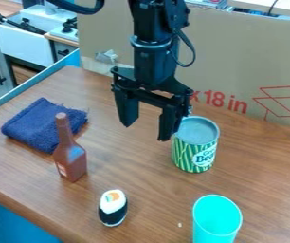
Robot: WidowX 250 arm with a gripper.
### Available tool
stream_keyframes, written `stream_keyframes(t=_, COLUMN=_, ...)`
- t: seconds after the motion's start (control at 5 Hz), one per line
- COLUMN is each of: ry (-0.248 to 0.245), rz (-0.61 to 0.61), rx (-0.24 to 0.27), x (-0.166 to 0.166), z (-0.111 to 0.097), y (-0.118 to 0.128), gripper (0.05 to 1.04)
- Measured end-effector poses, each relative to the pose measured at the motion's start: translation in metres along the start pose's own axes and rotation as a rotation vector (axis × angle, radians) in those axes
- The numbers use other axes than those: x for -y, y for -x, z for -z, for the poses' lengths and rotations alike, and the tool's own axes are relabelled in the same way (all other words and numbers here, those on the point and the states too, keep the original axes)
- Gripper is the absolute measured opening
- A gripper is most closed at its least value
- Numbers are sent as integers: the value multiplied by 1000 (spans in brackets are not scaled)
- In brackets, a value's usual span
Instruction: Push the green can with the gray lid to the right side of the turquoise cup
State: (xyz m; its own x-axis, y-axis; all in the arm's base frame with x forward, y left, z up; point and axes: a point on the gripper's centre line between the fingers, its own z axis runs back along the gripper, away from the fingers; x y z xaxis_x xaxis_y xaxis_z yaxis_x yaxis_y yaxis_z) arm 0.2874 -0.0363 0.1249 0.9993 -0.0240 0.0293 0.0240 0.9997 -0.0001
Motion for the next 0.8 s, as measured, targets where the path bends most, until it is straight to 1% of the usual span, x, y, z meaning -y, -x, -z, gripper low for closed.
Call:
stream_keyframes(t=0.2, ry=-3, rz=0, rx=-34, x=0, z=9, y=2, gripper=1001)
stream_keyframes(t=0.4, ry=-1, rz=29, rx=-17, x=-14, z=-6, y=-17, gripper=1001)
stream_keyframes(t=0.6, ry=-24, rz=25, rx=-20, x=-36, z=-11, y=-38, gripper=1001)
stream_keyframes(t=0.8, ry=-53, rz=7, rx=-42, x=-53, z=-4, y=-53, gripper=1001)
